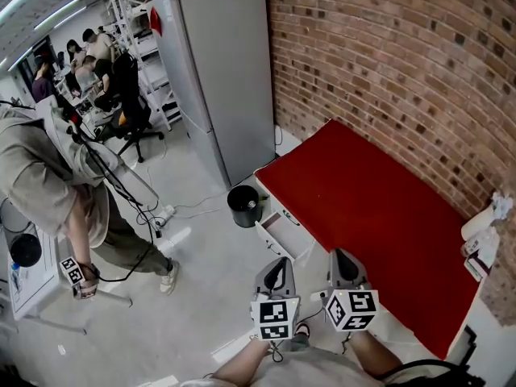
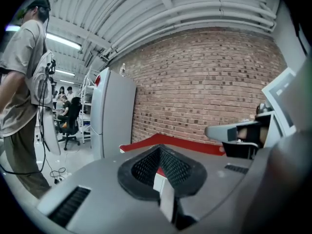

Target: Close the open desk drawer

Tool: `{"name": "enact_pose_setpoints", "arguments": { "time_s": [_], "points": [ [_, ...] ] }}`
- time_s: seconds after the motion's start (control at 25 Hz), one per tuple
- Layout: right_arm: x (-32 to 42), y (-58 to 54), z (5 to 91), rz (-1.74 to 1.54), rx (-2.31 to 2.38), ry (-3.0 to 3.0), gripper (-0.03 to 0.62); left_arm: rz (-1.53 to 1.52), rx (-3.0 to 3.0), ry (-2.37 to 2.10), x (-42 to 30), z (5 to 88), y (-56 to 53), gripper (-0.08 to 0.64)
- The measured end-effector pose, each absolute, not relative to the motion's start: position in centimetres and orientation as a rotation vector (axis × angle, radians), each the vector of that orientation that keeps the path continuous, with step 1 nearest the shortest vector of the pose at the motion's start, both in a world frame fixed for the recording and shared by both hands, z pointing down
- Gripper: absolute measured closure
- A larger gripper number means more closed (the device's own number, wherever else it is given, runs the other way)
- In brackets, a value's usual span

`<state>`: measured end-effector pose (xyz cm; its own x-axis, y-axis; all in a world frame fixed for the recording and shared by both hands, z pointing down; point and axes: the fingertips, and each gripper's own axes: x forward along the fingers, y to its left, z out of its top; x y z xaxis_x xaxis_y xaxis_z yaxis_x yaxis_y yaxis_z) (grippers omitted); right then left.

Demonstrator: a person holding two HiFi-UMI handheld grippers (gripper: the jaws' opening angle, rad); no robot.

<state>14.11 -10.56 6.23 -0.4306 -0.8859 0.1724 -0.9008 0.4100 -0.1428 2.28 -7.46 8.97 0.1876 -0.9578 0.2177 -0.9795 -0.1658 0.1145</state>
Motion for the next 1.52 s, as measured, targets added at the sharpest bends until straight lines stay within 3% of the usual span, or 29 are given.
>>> {"name": "enact_pose_setpoints", "arguments": {
  "time_s": [1.12,1.52],
  "points": [
    [14.1,-18.0,13.3,0.499,1.435,-2.578,0.594,0.191,2.085,-1.961,3.4,12.3,-13.1,0.552],
    [10.0,-19.1,20.7,0.486,1.387,-2.568,0.594,0.242,2.071,-1.914,-0.7,20.9,-14.5,0.552]
  ]
}}
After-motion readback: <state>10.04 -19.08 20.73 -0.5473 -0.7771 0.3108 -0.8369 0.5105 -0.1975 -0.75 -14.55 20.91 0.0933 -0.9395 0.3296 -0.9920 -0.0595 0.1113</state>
